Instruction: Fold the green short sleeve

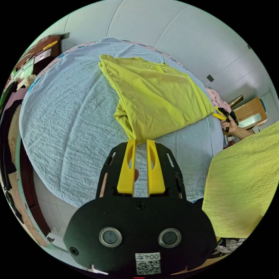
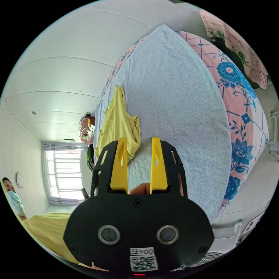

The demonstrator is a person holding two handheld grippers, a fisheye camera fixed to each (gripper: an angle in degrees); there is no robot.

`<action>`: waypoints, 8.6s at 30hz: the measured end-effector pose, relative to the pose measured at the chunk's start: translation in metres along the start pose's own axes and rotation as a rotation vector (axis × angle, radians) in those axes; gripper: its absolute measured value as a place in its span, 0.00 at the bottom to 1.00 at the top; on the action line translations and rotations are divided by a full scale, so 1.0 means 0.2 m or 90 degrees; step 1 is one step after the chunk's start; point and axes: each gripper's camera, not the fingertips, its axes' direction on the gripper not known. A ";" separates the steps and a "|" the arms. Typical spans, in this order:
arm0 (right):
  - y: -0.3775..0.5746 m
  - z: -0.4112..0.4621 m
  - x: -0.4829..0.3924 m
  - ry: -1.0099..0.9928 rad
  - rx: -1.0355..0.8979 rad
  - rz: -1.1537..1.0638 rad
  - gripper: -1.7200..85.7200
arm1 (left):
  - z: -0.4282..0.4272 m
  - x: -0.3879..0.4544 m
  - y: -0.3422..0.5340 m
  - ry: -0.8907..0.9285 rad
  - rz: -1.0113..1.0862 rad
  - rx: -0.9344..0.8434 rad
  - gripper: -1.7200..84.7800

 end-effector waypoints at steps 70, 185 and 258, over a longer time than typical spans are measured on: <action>1.38 1.91 -0.69 0.554 -0.318 -0.507 0.06 | 0.68 1.84 -1.32 -0.202 0.389 -0.055 0.07; -0.68 1.39 -1.08 0.365 -0.163 -0.436 0.08 | 0.50 0.37 -1.32 -0.231 0.002 -0.015 0.09; 0.93 1.23 -0.99 0.520 -0.334 -0.401 0.07 | -0.06 1.70 -0.04 -0.207 0.126 -0.156 0.04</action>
